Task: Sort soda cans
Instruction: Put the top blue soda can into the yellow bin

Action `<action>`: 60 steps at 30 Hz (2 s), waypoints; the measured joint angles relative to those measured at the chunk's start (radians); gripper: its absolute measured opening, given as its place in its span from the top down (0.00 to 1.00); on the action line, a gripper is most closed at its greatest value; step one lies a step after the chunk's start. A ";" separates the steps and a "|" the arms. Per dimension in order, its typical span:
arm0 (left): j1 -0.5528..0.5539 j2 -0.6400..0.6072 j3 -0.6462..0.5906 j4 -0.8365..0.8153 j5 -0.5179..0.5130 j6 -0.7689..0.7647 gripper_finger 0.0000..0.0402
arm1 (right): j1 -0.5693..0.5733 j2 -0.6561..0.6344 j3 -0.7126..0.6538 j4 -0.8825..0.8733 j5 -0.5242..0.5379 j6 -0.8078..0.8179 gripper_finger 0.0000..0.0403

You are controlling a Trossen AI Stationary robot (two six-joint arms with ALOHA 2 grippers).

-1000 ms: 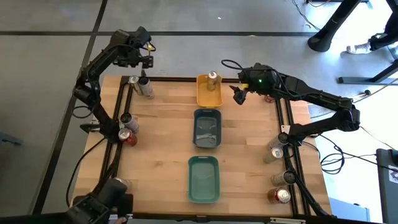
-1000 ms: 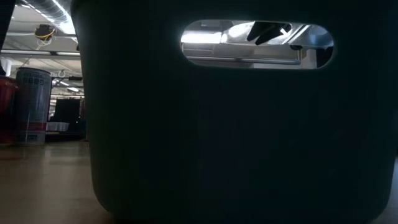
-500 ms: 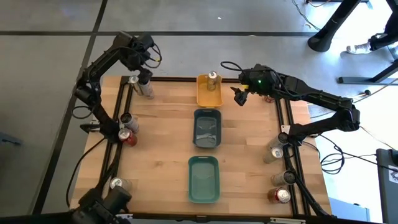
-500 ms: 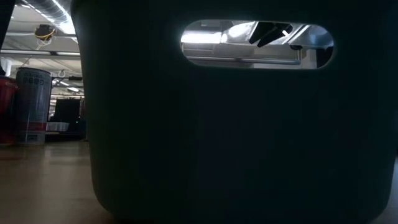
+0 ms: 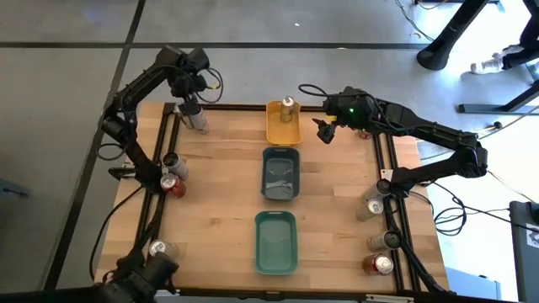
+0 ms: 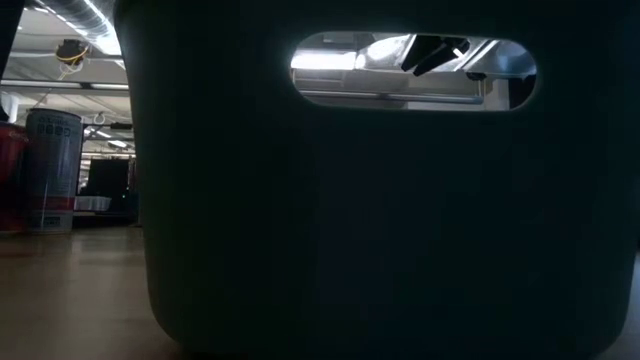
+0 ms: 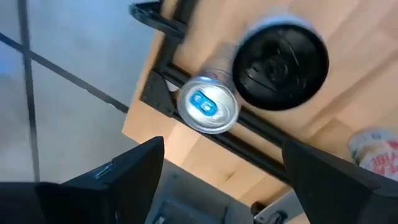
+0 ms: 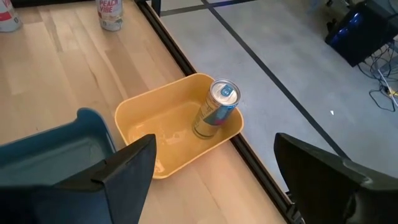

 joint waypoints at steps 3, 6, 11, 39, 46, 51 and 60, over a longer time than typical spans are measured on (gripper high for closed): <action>0.007 0.000 -0.067 0.003 -0.015 0.021 0.21 | 0.000 0.000 0.000 -0.002 0.000 0.000 0.19; 0.003 0.000 -0.116 0.048 -0.086 0.022 0.21 | 0.000 0.000 0.000 -0.002 0.000 0.000 0.19; 0.007 0.000 -0.162 0.135 -0.110 0.001 0.21 | 0.000 0.000 0.000 -0.002 -0.003 0.000 0.19; 0.009 0.021 -0.258 0.294 -0.154 0.024 0.21 | 0.000 0.000 0.000 -0.001 -0.026 -0.004 0.19; 0.008 0.042 -0.258 0.297 -0.174 0.023 0.21 | 0.000 0.000 0.000 -0.001 -0.026 -0.004 0.19; 0.008 0.042 -0.258 0.296 -0.176 0.023 0.21 | 0.000 0.000 0.000 -0.002 -0.037 -0.004 0.19; -0.010 0.042 -0.258 0.241 -0.178 0.042 0.21 | 0.000 0.001 0.000 -0.001 -0.044 -0.004 0.19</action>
